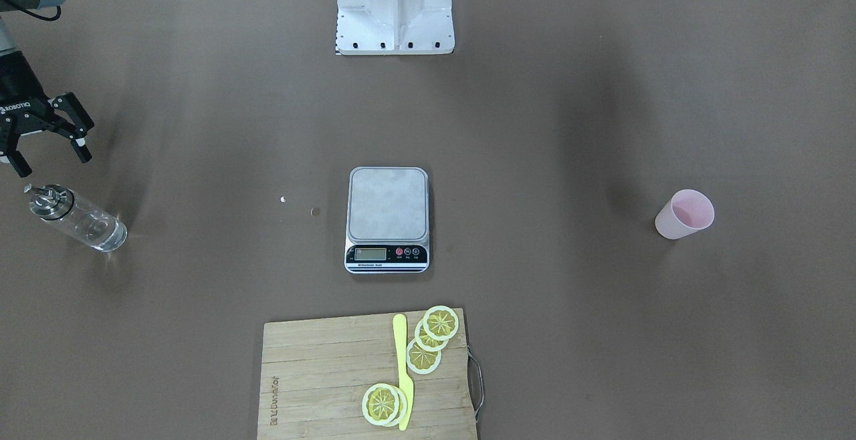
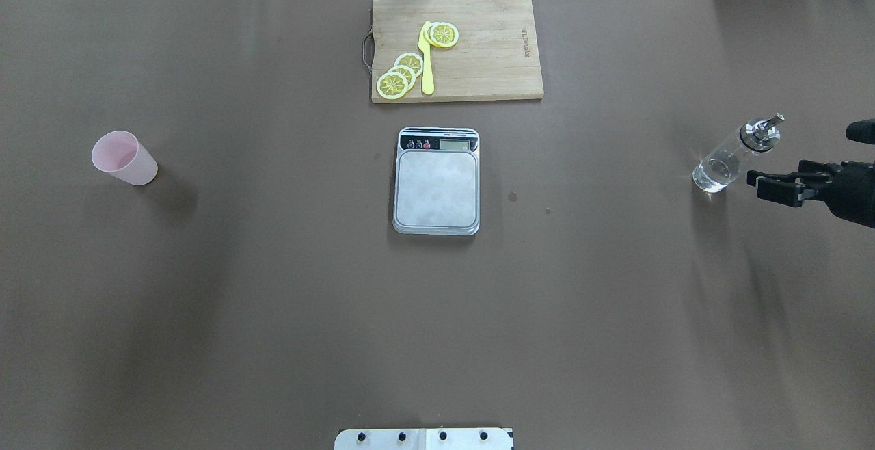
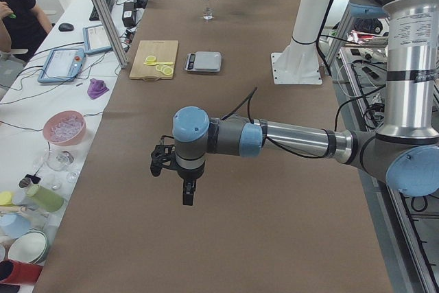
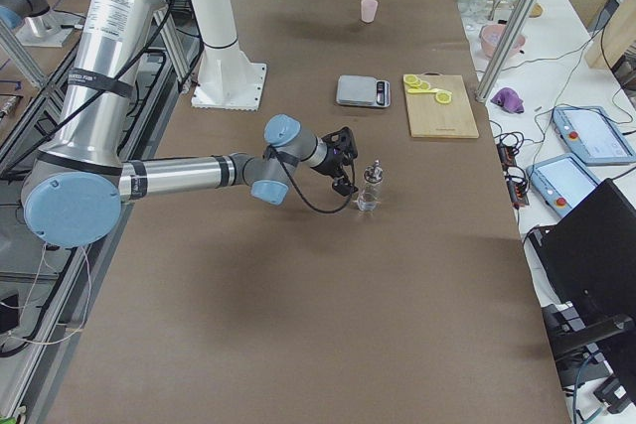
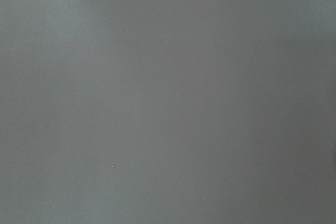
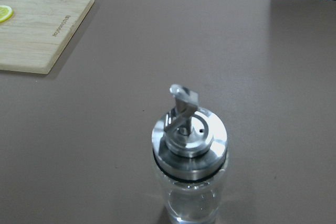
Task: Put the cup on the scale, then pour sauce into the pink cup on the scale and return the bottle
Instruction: 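Move the right gripper toward the glass sauce bottle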
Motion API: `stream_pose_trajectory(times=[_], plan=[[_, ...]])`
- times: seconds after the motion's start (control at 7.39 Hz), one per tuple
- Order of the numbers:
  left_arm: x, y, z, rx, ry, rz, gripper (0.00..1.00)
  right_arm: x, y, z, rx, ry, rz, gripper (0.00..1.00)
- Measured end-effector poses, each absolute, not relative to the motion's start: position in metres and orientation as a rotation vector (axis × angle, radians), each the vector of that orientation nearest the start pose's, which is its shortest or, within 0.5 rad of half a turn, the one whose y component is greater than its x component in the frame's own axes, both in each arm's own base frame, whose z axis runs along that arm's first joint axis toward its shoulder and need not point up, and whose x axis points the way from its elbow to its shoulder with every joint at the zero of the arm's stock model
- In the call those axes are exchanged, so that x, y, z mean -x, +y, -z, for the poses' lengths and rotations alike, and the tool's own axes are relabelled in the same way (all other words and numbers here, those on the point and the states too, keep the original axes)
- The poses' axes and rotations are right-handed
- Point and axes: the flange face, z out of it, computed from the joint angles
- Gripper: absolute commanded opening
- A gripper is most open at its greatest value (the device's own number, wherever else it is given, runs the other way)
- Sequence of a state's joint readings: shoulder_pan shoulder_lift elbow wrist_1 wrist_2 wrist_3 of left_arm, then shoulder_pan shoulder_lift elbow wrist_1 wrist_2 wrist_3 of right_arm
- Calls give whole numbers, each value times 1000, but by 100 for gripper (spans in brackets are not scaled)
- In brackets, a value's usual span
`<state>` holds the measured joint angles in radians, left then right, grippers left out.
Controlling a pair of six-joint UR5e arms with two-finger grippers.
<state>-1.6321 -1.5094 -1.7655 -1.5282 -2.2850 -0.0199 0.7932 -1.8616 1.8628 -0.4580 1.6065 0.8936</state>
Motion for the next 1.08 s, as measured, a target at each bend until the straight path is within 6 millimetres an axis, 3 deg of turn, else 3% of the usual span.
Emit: stream_pose_trajectory(times=[0.41, 0.68, 0.81, 1.08], plan=[[96, -465, -600, -101, 712, 45, 98, 216, -367, -550, -817, -785, -86, 99], [96, -465, -599, -102, 712, 45, 98, 222, -362, -592, -873, -837, -70, 99], [96, -465, -599, -102, 712, 44, 98, 225, -363, -602, -895, -853, -68, 99], [96, -464, -601, -99, 712, 45, 98, 230, -368, -601, -936, -852, -61, 99]])
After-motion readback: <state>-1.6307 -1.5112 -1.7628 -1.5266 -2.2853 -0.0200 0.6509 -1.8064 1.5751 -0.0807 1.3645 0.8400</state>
